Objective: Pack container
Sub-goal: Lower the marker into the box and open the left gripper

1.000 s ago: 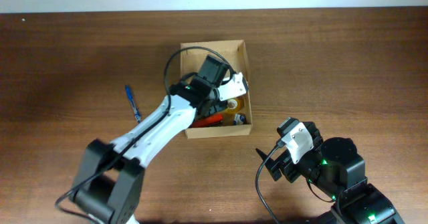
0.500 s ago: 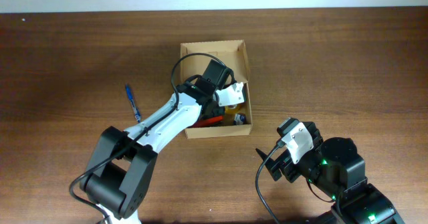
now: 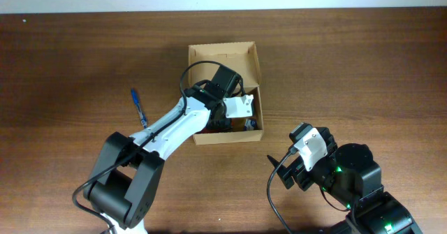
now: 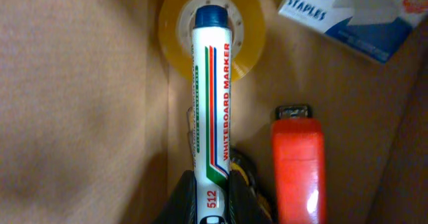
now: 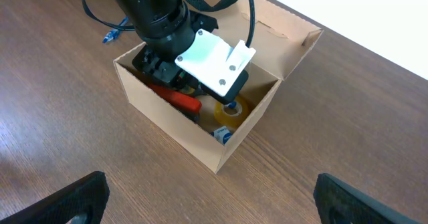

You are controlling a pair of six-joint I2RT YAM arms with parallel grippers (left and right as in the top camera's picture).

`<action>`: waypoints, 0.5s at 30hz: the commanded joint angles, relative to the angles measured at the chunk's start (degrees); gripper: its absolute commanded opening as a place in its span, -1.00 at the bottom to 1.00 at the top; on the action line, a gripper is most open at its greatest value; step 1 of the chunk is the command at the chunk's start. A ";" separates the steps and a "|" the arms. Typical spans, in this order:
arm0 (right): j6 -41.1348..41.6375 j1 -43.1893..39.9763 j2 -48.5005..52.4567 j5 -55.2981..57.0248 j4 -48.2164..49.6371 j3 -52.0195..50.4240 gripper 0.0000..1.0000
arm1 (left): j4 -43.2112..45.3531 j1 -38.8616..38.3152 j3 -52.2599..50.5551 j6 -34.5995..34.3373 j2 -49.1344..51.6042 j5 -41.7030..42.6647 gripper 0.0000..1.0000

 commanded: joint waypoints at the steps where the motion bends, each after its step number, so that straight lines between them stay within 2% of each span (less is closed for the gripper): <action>1: -0.26 0.48 0.07 0.55 0.15 -0.22 0.98 | 0.17 -0.24 0.46 1.42 0.48 2.34 -0.71; 3: -0.26 0.48 0.07 0.55 0.15 -0.22 0.98 | 0.20 -0.24 0.46 1.42 0.48 2.34 -0.69; 4: -0.26 0.48 0.07 0.55 0.15 -0.22 0.98 | 0.20 -0.24 0.46 1.42 0.48 2.32 -0.51; 5: -0.26 0.48 0.07 0.55 0.15 -0.22 0.99 | 0.22 -0.24 0.46 1.40 0.46 2.32 -0.16; 6: -0.26 0.48 0.07 0.55 0.15 -0.22 0.98 | 0.22 -0.24 0.46 1.40 0.42 2.32 -0.03; 15: -0.26 0.48 0.07 0.55 0.15 -0.22 0.98 | 0.79 -0.24 0.48 1.16 -7.78 2.14 0.03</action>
